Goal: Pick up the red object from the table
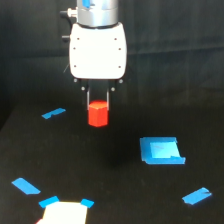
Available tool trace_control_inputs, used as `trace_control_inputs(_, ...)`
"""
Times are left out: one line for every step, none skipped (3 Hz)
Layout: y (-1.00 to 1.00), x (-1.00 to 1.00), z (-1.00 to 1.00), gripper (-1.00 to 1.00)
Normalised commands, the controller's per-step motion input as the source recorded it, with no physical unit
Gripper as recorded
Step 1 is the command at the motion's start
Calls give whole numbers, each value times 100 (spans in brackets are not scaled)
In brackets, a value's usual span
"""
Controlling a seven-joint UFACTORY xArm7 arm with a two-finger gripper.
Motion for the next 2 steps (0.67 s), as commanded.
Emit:
trace_control_inputs(29,4,1,-100)
trace_control_inputs(-30,2,-1,-100)
